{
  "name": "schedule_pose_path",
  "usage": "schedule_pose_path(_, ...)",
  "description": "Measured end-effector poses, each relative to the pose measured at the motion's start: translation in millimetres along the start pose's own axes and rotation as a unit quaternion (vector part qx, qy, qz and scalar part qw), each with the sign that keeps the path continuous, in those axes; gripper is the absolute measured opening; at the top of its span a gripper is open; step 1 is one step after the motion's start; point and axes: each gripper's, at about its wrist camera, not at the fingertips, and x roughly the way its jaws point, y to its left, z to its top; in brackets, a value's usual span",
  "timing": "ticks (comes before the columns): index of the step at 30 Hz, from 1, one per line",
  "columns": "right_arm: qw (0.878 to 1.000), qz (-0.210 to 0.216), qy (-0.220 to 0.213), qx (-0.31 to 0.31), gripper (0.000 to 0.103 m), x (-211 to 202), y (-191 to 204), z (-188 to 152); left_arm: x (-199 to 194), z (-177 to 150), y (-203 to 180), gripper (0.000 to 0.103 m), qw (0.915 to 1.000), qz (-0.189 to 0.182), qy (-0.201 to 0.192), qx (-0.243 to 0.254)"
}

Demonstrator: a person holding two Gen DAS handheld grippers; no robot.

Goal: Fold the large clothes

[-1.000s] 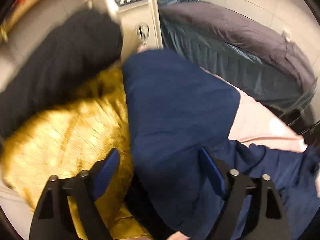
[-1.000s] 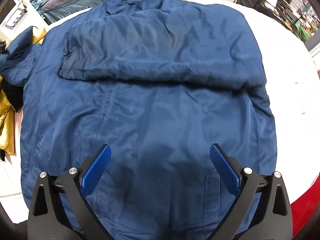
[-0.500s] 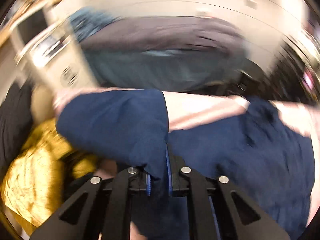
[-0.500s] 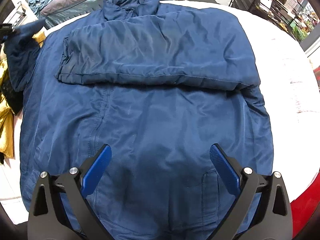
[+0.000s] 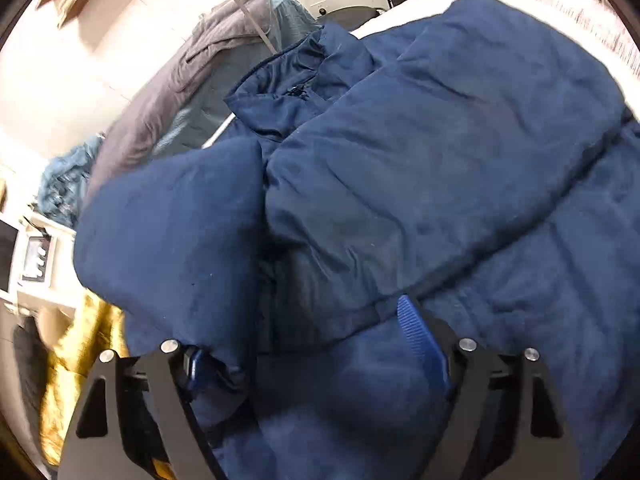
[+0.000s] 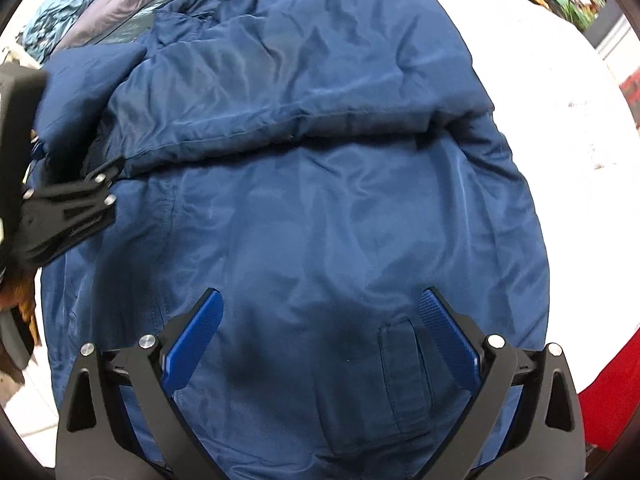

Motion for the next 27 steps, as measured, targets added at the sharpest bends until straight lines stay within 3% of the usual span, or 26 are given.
schedule_pose_path(2,1.000,0.003,0.002,0.005,0.097,1.8,-3.4,-0.1,-6.6,-2.3,16.1,0.080,0.9987,-0.032,0.000,-0.041)
schedule_pose_path(5,1.000,0.005,0.001,0.004,0.097,3.4,-5.3,1.3,-16.5,-11.7,54.0,0.080,0.9864,-0.093,-0.006,-0.136)
schedule_pose_path(7,1.000,0.006,0.002,0.000,0.098,5.4,-3.8,3.4,-23.0,-21.4,82.2,0.083,0.9689,-0.130,-0.009,-0.211)
schedule_pose_path(11,1.000,0.006,0.002,-0.005,0.097,8.4,-0.8,4.2,-22.2,-35.8,144.4,0.084,0.9263,-0.145,-0.024,-0.347)
schedule_pose_path(15,1.000,0.007,0.009,-0.018,0.097,12.1,6.9,4.2,4.9,-31.2,193.2,0.083,0.8888,-0.147,-0.018,-0.434)
schedule_pose_path(16,1.000,0.007,0.009,-0.022,0.097,11.6,8.6,4.4,10.5,-29.9,200.8,0.082,0.8845,-0.146,-0.017,-0.443)
schedule_pose_path(18,1.000,0.008,0.005,-0.026,0.097,9.8,10.7,4.4,26.6,-22.5,211.4,0.076,0.8825,-0.139,-0.003,-0.449)
schedule_pose_path(20,1.000,0.006,0.003,-0.029,0.097,7.5,11.7,4.0,37.3,-16.6,214.4,0.045,0.8815,-0.151,0.008,-0.447)
schedule_pose_path(21,1.000,0.005,0.001,-0.030,0.097,6.2,11.0,3.6,38.4,-10.4,212.8,0.041,0.8850,-0.156,0.013,-0.438)
schedule_pose_path(23,1.000,-0.001,-0.007,-0.028,0.097,3.0,7.9,2.6,33.0,4.7,205.3,0.022,0.8993,-0.145,0.004,-0.412)
schedule_pose_path(27,1.000,-0.013,-0.013,-0.001,0.097,1.0,-7.0,0.6,-18.0,48.1,153.0,0.014,0.9453,-0.132,-0.068,-0.290)
